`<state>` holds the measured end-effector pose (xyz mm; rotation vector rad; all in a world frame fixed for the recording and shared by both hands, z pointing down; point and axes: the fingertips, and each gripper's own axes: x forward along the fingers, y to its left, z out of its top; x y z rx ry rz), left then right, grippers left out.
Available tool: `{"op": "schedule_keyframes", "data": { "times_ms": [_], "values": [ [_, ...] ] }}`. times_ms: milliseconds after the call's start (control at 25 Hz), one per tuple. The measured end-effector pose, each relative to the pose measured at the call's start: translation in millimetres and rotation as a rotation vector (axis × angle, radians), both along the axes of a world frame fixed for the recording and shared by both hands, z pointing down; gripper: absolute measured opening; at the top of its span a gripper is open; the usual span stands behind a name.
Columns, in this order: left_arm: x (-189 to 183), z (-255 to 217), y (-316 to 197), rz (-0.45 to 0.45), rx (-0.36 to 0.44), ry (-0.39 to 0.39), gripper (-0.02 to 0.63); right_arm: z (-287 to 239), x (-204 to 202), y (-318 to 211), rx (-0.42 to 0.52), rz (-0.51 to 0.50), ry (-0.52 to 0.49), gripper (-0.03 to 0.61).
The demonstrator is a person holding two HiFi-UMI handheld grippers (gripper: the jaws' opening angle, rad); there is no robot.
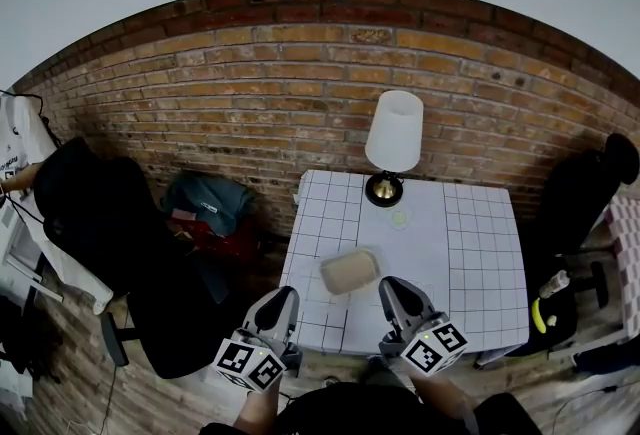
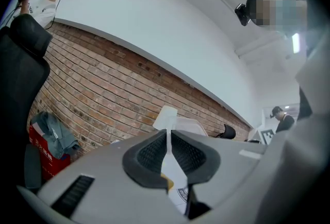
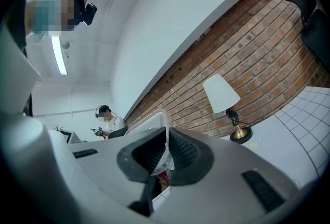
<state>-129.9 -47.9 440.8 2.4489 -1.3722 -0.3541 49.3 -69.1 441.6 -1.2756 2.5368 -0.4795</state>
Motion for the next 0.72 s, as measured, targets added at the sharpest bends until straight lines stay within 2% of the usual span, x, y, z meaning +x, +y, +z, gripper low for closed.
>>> {"op": "schedule_keyframes", "data": {
  "times_ms": [720],
  "values": [
    [0.7, -3.9, -2.8, 0.009, 0.017, 0.001, 0.034, -2.4, 1.4, -1.2, 0.003, 0.017, -0.001, 0.017]
  ]
}}
